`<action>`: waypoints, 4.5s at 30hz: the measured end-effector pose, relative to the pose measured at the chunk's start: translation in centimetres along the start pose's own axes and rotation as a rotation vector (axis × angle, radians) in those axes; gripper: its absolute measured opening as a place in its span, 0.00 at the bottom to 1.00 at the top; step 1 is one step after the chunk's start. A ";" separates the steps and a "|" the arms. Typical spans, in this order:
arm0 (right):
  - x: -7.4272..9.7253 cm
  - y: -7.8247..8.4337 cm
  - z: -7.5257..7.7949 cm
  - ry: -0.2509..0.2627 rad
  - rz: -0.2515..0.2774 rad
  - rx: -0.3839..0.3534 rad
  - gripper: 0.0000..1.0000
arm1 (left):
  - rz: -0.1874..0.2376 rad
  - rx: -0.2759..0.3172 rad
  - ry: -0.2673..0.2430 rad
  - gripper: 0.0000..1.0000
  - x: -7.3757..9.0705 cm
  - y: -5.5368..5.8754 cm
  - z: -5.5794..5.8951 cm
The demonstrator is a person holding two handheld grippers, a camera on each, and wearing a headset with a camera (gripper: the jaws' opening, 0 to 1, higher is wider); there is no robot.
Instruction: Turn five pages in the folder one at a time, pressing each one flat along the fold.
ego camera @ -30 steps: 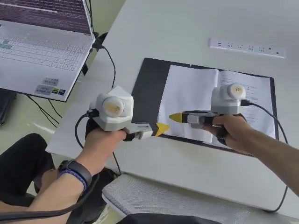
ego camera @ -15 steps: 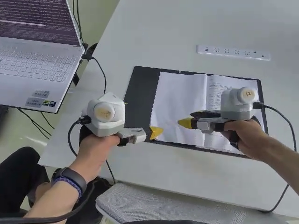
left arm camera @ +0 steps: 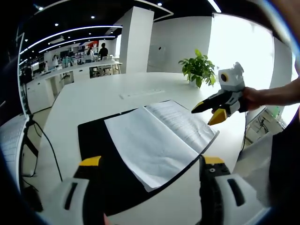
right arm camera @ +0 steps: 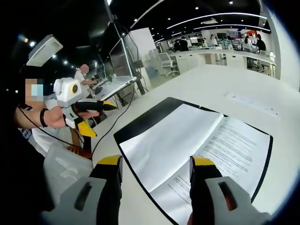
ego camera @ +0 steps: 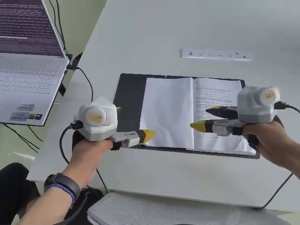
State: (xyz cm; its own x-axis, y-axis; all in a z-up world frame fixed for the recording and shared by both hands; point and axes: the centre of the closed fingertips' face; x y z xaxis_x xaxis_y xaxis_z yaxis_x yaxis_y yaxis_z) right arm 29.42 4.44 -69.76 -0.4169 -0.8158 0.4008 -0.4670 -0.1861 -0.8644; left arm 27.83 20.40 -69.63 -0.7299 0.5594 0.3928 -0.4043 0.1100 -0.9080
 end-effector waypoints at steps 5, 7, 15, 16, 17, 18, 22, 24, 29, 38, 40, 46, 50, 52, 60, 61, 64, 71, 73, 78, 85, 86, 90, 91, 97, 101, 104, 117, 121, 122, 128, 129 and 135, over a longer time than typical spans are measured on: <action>1.3 -0.1 0.2 0.024 0.015 0.006 0.60 | -0.011 -0.006 0.013 0.83 -0.4 0.3 0.2; 1.7 0.0 0.1 0.028 0.019 0.006 0.62 | -0.016 -0.009 0.016 0.82 -0.5 0.4 0.2; 2.5 0.5 0.1 0.039 0.012 0.009 0.65 | -0.027 -0.013 0.026 0.80 -1.1 0.7 0.1; 2.6 0.4 0.1 0.040 0.013 0.008 0.65 | -0.028 -0.015 0.028 0.79 -1.2 0.7 0.1; 2.6 0.4 0.1 0.041 0.014 0.008 0.65 | -0.028 -0.016 0.030 0.79 -1.4 0.7 0.2; 2.6 0.3 0.1 0.043 0.016 0.008 0.65 | -0.029 -0.016 0.033 0.78 -1.5 0.7 0.3; 2.8 0.1 0.1 0.048 0.021 0.008 0.65 | -0.035 -0.023 0.040 0.74 -2.2 1.0 0.4; 2.9 0.0 0.1 0.051 0.022 0.008 0.64 | -0.044 -0.026 0.046 0.72 -2.8 1.2 0.1; 3.4 0.1 0.3 0.057 0.025 0.002 0.63 | -0.061 -0.035 0.061 0.63 -3.6 2.0 0.5; 4.2 1.2 0.2 0.065 0.006 -0.013 0.62 | -0.095 -0.047 0.091 0.39 -4.6 4.5 1.3; 4.3 1.4 0.1 0.064 0.000 -0.017 0.62 | -0.110 -0.044 0.090 0.35 -4.7 5.4 1.3; 4.2 1.8 -0.2 0.057 -0.013 -0.018 0.62 | -0.154 -0.047 0.066 0.23 -5.0 7.6 0.5; 3.9 1.9 -0.3 0.055 -0.017 -0.026 0.62 | -0.180 -0.056 0.053 0.18 -5.1 8.7 0.0; 3.8 2.0 -0.4 0.052 -0.020 -0.026 0.62 | -0.190 -0.064 0.044 0.15 -5.0 9.0 -0.2; 2.7 2.0 -0.8 0.032 -0.033 -0.024 0.62 | -0.203 -0.070 0.017 0.10 -4.8 10.0 -0.7; 2.6 2.0 -0.8 0.028 -0.035 -0.023 0.62 | -0.200 -0.071 0.016 0.10 -4.9 10.0 -0.7; 2.1 2.0 -0.7 0.019 -0.042 -0.019 0.62 | -0.205 -0.112 0.023 0.11 -4.9 10.1 -0.6; 0.7 1.5 -0.1 -0.001 -0.048 -0.009 0.61 | -0.205 -0.116 0.021 0.12 -4.9 10.0 -0.6; 0.3 1.3 0.3 -0.004 -0.048 -0.004 0.61 | -0.203 -0.114 0.019 0.12 -4.9 10.0 -0.7; -1.0 0.9 1.4 -0.012 -0.051 0.003 0.57 | -0.201 -0.106 0.019 0.11 -4.9 10.0 -0.8; -3.4 0.5 3.8 -0.012 -0.033 -0.043 0.47 | -0.199 -0.084 0.007 0.11 -5.0 10.1 -0.9; -3.7 0.6 4.0 -0.012 -0.035 -0.050 0.46 | -0.199 -0.081 0.005 0.11 -5.0 10.1 -1.0; -5.1 0.5 5.2 -0.010 -0.025 -0.093 0.39 | -0.198 -0.073 -0.002 0.10 -5.0 10.0 -1.0; -5.4 0.4 5.3 -0.012 -0.014 -0.111 0.37 | -0.198 -0.071 -0.003 0.10 -5.0 10.0 -1.0; -7.3 0.1 6.6 -0.006 0.018 -0.169 0.27 | -0.192 -0.053 -0.012 0.10 -5.1 10.2 -1.2; -8.3 0.5 7.2 -0.004 0.025 -0.208 0.24 | -0.195 -0.049 -0.019 0.11 -5.3 10.3 -1.4; -9.0 1.1 7.6 0.001 0.022 -0.238 0.22 | -0.197 -0.049 -0.019 0.11 -5.3 10.4 -1.5; -9.9 1.2 8.8 0.007 0.102 -0.330 0.05 | -0.210 -0.049 -0.023 0.09 -5.4 10.6 -1.7; -9.9 1.9 8.9 0.010 0.090 -0.337 0.05 | -0.209 -0.044 -0.023 0.09 -5.5 10.6 -1.8; -9.9 2.3 9.0 0.013 0.079 -0.334 0.05 | -0.210 -0.046 -0.022 0.09 -5.5 10.6 -1.8; -9.5 2.7 9.2 0.020 0.102 -0.363 0.00 | -0.211 -0.046 -0.022 0.08 -5.5 10.6 -1.8; -9.5 2.7 9.2 0.019 0.103 -0.364 0.00 | -0.211 -0.048 -0.023 0.08 -5.5 10.6 -1.8; -9.4 2.6 9.1 0.011 0.117 -0.383 0.00 | -0.211 -0.048 -0.023 0.08 -5.6 10.7 -1.8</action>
State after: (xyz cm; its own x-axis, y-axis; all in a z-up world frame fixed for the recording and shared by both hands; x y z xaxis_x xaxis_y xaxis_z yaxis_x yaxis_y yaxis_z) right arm 39.27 6.64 -78.52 -0.4918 -0.8133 0.3110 -0.6719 0.1273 -0.7297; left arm 28.55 19.94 -81.78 -0.6443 0.5009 0.5779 -0.5235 0.2619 -0.8108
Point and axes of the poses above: the centre of the closed fingertips' face, and the gripper's own axes: x roughly backward along the fingers, z roughly to its right, y roughly out of its underside, and after that the axes turned 9 degrees about z, right-handed
